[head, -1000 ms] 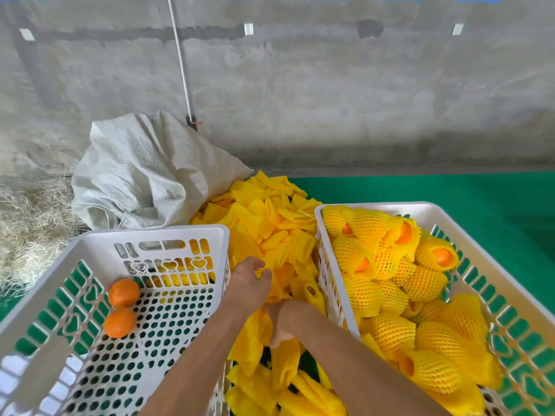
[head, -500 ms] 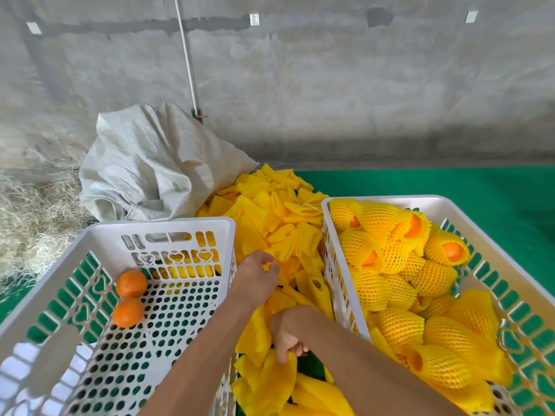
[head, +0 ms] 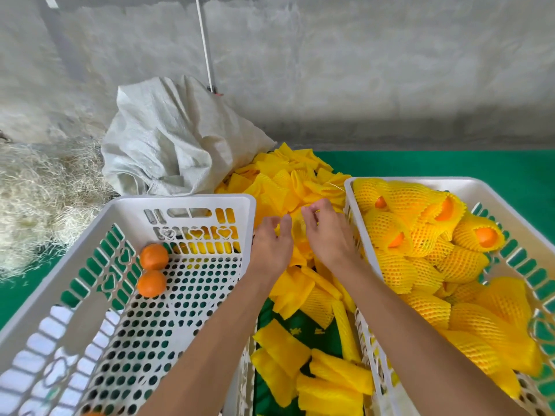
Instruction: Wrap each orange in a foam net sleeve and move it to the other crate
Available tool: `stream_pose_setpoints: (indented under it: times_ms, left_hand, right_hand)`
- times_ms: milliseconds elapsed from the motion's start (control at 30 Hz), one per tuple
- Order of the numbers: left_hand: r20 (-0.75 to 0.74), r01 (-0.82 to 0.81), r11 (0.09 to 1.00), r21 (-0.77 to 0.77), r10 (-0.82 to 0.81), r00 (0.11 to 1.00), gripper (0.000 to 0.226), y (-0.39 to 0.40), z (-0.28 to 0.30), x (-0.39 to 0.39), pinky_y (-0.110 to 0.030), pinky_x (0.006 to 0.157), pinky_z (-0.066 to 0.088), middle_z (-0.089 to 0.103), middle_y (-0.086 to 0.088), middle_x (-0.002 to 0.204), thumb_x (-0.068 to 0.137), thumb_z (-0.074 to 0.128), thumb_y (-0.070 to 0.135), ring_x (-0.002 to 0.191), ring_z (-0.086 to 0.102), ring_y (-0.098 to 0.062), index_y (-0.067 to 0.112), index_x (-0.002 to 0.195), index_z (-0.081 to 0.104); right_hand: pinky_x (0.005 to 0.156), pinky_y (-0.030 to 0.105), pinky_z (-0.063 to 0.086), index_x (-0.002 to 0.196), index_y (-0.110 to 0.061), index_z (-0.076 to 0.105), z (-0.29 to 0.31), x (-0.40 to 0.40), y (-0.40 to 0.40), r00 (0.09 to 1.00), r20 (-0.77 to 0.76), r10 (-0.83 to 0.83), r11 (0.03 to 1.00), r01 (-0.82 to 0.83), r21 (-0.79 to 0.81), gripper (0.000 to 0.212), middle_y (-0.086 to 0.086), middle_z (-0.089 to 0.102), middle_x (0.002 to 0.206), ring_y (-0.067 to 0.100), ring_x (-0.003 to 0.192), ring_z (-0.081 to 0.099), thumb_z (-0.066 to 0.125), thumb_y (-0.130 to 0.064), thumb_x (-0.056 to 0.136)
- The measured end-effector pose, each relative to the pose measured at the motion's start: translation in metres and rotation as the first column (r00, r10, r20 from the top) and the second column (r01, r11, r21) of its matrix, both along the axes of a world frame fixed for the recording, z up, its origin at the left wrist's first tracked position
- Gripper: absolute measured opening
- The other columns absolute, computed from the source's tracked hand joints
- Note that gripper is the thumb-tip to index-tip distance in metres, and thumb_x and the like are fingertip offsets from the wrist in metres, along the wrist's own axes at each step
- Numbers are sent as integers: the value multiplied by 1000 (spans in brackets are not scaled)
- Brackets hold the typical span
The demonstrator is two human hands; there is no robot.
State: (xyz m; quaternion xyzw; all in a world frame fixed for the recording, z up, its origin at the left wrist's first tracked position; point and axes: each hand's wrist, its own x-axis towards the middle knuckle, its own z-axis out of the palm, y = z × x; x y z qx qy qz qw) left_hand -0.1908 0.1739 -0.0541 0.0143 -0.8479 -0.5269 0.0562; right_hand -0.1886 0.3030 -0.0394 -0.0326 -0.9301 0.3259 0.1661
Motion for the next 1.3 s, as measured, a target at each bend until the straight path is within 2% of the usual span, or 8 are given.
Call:
stream_pose_setpoints:
  times_ms: [433,533,633,733,900,1033,1167,1300]
  left_hand:
    - [181,-43,959,281,-10,983,70,-2,17,0,-45,98,54,70,-11,121,95,54,72,114,66,-28,12,129,64]
    - [158,-72,942,327,21,987,44,-3,15,0,-57,96,56,70,-15,111,102,59,42,104,68,-28,5,124,62]
    - [-10,-55,967,249,59,998,25,-2,14,3,-61,80,54,62,-20,85,107,46,11,76,58,-31,-8,106,63]
    - [-141,-45,992,116,61,988,36,-3,15,5,-54,85,51,68,-30,101,111,42,18,92,63,-45,-10,122,61]
    - [-231,-79,993,93,98,968,42,-3,16,7,-32,68,43,63,-3,77,113,42,27,69,61,-22,-7,128,62]
    - [-304,-54,996,-68,31,952,38,-2,13,10,-43,74,54,73,-14,89,111,47,25,78,67,-26,1,137,62]
    - [-398,52,968,-245,-149,905,24,1,9,13,-44,87,55,73,-17,111,107,56,11,97,68,-32,-1,122,70]
    - [-400,67,948,-312,-195,896,19,0,7,9,-44,84,56,68,-15,116,100,64,6,99,66,-29,3,115,76]
  right_hand:
    - [61,3,41,123,-26,53,5,7,-11,942,-258,213,925,-280,-257,23,-12,75,89,-10,76,64,60,-26,102]
    - [60,9,45,106,-28,51,3,8,-11,935,-192,297,904,-340,-258,21,-11,75,94,-6,78,65,68,-22,96]
    - [61,27,51,97,-26,55,4,9,-12,943,-199,266,950,-291,-110,10,-8,73,91,1,73,65,65,-25,98]
    - [59,35,53,108,-23,69,10,9,-11,955,-266,128,981,-82,178,17,-3,76,99,20,80,70,57,-33,103]
    - [58,31,38,115,-16,66,8,8,-16,975,-151,164,888,-79,454,28,3,69,110,29,87,68,43,-31,109]
    - [60,35,48,95,-9,64,6,5,-19,980,-89,179,958,-194,-213,17,1,70,84,21,75,66,53,-18,105]
    - [57,26,49,79,-11,69,6,-5,-11,988,142,66,449,97,-888,22,1,62,65,14,61,54,60,0,96]
    - [86,28,54,106,4,65,3,-16,1,953,158,259,26,157,-987,20,18,68,104,23,93,65,48,11,100]
